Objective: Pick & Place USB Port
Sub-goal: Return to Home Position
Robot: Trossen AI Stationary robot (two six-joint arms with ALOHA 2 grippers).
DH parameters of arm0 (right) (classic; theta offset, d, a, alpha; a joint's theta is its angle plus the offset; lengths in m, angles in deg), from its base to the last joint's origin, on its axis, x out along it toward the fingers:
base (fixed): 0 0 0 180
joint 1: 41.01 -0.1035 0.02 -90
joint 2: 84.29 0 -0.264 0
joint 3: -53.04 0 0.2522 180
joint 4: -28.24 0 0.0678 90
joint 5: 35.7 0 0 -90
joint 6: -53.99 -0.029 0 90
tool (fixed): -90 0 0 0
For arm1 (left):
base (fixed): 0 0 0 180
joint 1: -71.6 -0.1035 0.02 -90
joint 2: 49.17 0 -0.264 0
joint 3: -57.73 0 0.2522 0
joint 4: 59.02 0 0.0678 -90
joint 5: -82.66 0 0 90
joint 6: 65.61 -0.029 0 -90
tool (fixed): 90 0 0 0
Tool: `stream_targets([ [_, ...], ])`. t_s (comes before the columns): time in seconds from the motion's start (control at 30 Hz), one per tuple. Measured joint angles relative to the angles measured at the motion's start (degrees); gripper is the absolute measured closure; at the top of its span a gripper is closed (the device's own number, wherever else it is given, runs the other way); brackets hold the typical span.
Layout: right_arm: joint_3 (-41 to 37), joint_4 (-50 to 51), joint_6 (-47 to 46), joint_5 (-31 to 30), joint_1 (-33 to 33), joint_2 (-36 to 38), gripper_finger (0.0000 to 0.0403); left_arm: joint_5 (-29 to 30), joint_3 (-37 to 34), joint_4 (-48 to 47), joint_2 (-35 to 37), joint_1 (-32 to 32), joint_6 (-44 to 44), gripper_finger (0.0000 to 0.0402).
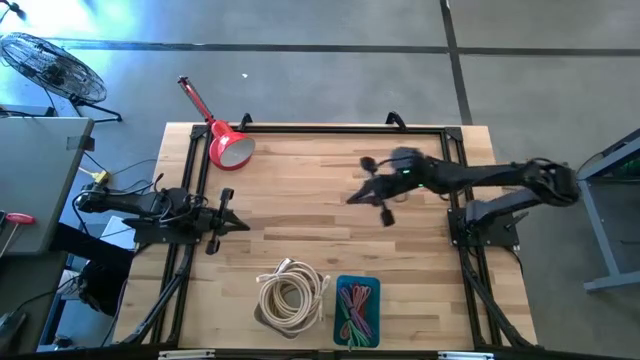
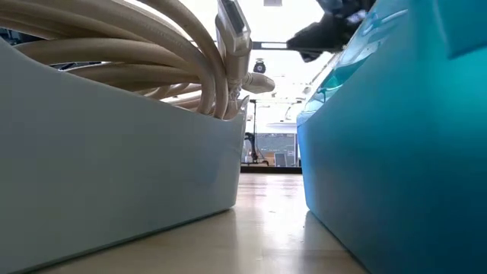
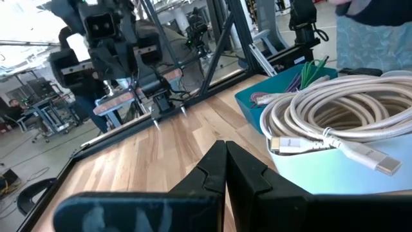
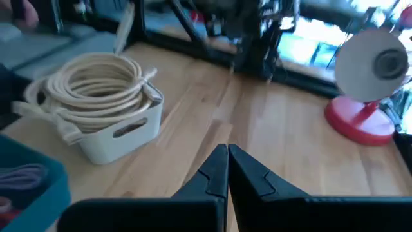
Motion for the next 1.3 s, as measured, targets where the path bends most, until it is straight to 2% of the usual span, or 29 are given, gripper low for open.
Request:
stream_targets([
  [0.13,-10.8,-9.6,-1.8,3.5,3.4,7.8,0.0403,0.0,0.0,0.0,0.0,0.0,0.0,0.0401],
  [0.37,-24.7,-12.7,-3.8,7.8,3.8,18.1,0.0403,0.0,0.0,0.0,0.0,0.0,0.0,0.0401],
  [0.7,-44.2,-31.3,-12.5,7.2,3.7,29.6,0.0403,0.1,0.0,0.0,0.0,0.0,0.0,0.0401],
  [1.3,-45.0,-16.4,-10.8,5.8,-1.7,43.2,0.0403,0.2,0.0,0.0,0.0,0.0,0.0,0.0401],
])
